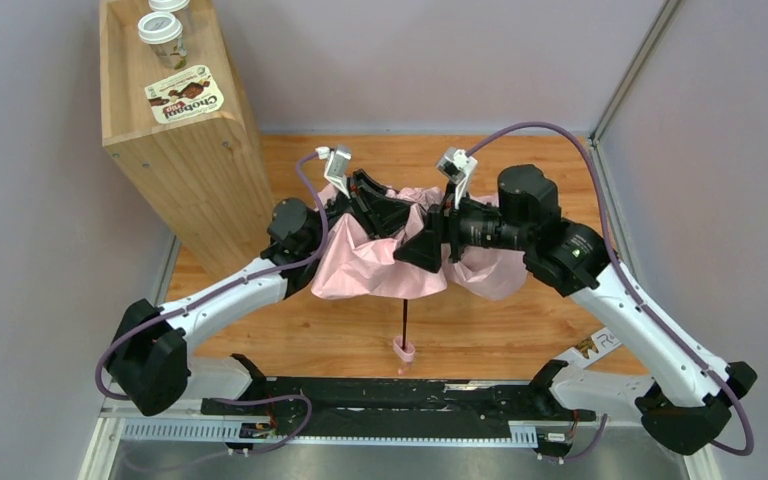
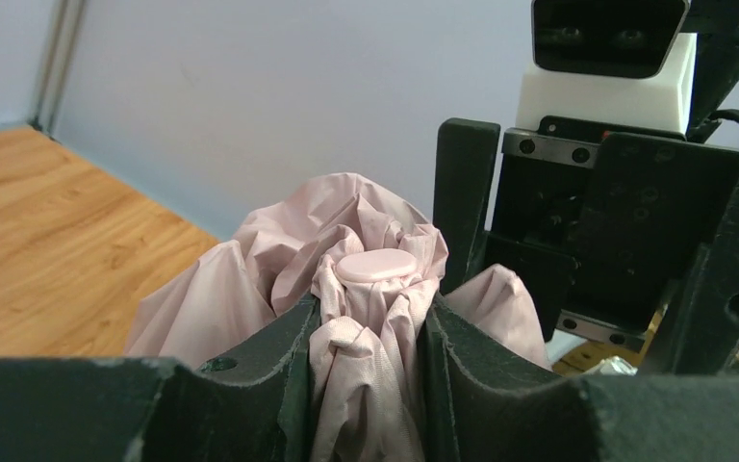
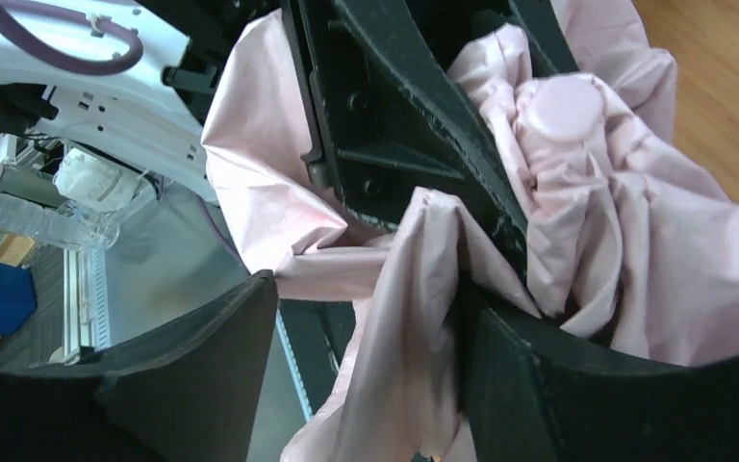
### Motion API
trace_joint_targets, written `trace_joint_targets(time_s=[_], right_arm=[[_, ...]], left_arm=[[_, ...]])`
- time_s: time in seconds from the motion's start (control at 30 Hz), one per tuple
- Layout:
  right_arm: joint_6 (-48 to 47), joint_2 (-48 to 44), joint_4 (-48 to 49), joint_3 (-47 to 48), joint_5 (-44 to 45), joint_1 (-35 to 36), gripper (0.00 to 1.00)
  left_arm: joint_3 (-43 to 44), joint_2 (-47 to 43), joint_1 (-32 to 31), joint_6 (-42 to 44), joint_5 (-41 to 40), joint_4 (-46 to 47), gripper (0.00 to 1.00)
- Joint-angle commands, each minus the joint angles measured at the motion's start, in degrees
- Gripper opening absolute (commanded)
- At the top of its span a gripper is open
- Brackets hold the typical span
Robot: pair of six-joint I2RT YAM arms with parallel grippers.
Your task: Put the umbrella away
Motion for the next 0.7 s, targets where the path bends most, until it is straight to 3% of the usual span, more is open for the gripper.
trace_joint_targets(time_s=[0.0,0.17,0.23,0.3,0.43,0.57,0.63,0.67], right_arm=[[1.67,-6.9,-8.89,3.1,7.24,0.52,0.76],[1.07,-14.39,-16.36,2.58,19.81,0.52,0.82],[0.62,-14.83,-18.3,2.4,20.09,0.52,0.82],[1.93,-14.57,-18.48,1.96,16.6,0.78,0.75],[5.01,-15.01,-12.53,-1.81,15.17,3.68,0.71],[5.37,-11.77,-8.02,-4.02,17.62,4.83,0.69],[4.14,-9.4,-10.73,-2.1,21.74,5.53,0.52],[3.18,-8.51,-12.31,-1.21,23.15,6.05,0.38]], left_arm=[[0.21,-2.73,-1.3,-4.06,2.61,8.11,0.0],[0.21,-5.73,-1.3,0.7,-4.33,-1.03,0.0],[0.91,-6.69,-1.3,2.02,-6.09,-4.8,0.0],[1.52,-7.4,-1.3,3.07,-7.24,-6.92,0.0],[2.66,-9.68,-1.3,3.77,-12.86,-14.83,0.0],[2.49,-10.3,-1.3,3.96,-14.53,-15.29,0.0],[2.32,-10.91,-1.3,4.13,-15.67,-15.55,0.0],[2.49,-11.35,-1.3,4.22,-16.46,-17.03,0.0]])
